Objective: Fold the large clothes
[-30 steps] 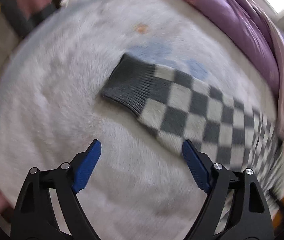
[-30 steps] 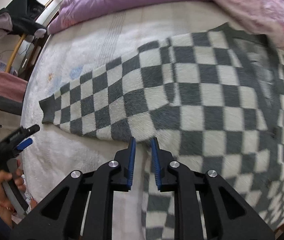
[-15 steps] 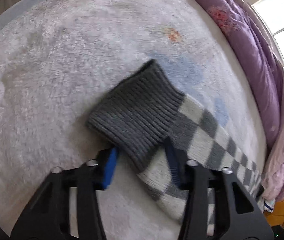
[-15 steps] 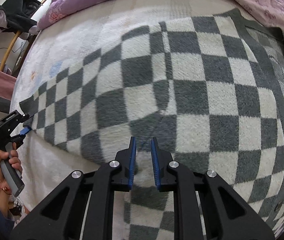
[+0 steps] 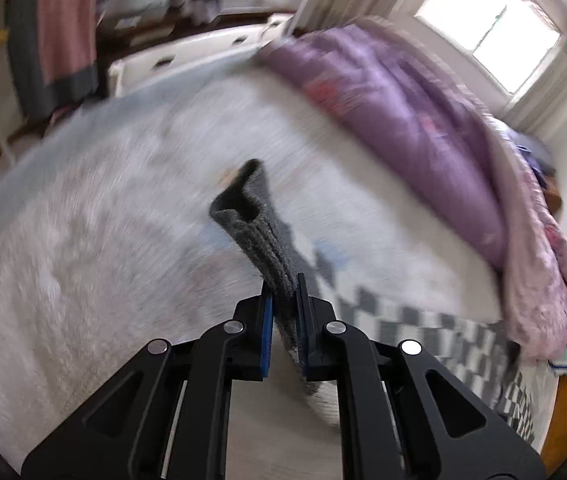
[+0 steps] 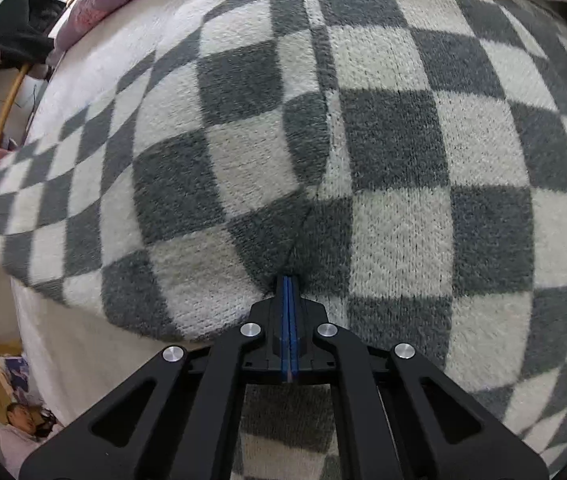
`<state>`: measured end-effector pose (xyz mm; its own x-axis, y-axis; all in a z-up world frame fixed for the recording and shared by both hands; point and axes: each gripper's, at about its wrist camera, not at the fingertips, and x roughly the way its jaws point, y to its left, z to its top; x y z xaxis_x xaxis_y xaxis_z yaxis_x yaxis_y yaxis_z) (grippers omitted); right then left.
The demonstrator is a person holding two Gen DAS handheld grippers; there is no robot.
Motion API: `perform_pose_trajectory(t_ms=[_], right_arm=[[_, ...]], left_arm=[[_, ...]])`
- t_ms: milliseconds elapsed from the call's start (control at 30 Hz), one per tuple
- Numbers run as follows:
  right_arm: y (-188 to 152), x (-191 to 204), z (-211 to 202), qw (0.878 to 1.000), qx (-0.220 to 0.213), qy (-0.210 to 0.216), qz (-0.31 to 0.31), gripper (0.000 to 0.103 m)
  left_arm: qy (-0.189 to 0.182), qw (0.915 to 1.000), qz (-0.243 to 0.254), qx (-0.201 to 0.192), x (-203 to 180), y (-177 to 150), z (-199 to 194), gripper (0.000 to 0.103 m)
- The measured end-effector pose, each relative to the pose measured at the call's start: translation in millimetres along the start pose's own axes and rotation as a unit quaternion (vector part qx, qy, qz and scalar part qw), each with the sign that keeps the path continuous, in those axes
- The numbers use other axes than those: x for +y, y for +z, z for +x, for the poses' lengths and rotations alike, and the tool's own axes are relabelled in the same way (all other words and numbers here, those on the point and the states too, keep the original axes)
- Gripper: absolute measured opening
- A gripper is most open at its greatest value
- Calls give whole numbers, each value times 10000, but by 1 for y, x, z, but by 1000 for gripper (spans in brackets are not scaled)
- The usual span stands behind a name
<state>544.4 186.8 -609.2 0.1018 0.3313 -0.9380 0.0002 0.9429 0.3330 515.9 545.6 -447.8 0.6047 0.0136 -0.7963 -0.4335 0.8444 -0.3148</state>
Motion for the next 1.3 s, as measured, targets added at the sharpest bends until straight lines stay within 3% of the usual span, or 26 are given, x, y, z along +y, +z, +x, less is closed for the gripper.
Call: perform_pose_trajectory(t_ms=[100,200,367,533,700,800,900,933,1033,1167,1200,1300], right_arm=[[5,-12,-11,9992,73,388,61,1],[4,-39,-50,9973,-335,649,38,1],[-4,-129,-124,9945,-1008,266,88,1],[-26,-261,-194,9877,-1399,-669,216,2],[-52,-402,-260,9721,-1673,-1388,879,4],[-74,-488,-293,9612,-1793,-1469,1496,4],[-92,-554,-313,9485,-1845,-1486,2106,5],[-96,-572,-320,9432,-1894,-1464,2303,10],[-114,-632,-330,9189,-2092,-1126,3148,18],[-136,-696,-331,8743,-2429,-530,4169,23],[-138,-705,-333,8681,-2493,-400,4275,26],[-137,-729,-329,8502,-2614,-353,4555,43]], left_arm=[[-326,9981,377,-364,-66,1,-39,10],[-669,9938,729,-511,-138,-17,-59,10],[-1102,9812,1538,-391,-295,-91,-52,10],[-1518,9694,1930,60,-422,-189,-13,10],[-1358,9559,2493,758,-513,-290,49,10],[-1124,9480,2791,1038,-538,-336,88,10],[-856,9412,3061,1146,-537,-372,111,10],[-762,9388,3126,1233,-538,-382,119,10],[-539,9318,3371,1233,-546,-402,126,15],[-432,9285,3396,1440,-547,-420,131,22],[-396,9274,3406,1499,-548,-423,131,26],[-659,9276,3368,1476,-553,-431,112,60]])
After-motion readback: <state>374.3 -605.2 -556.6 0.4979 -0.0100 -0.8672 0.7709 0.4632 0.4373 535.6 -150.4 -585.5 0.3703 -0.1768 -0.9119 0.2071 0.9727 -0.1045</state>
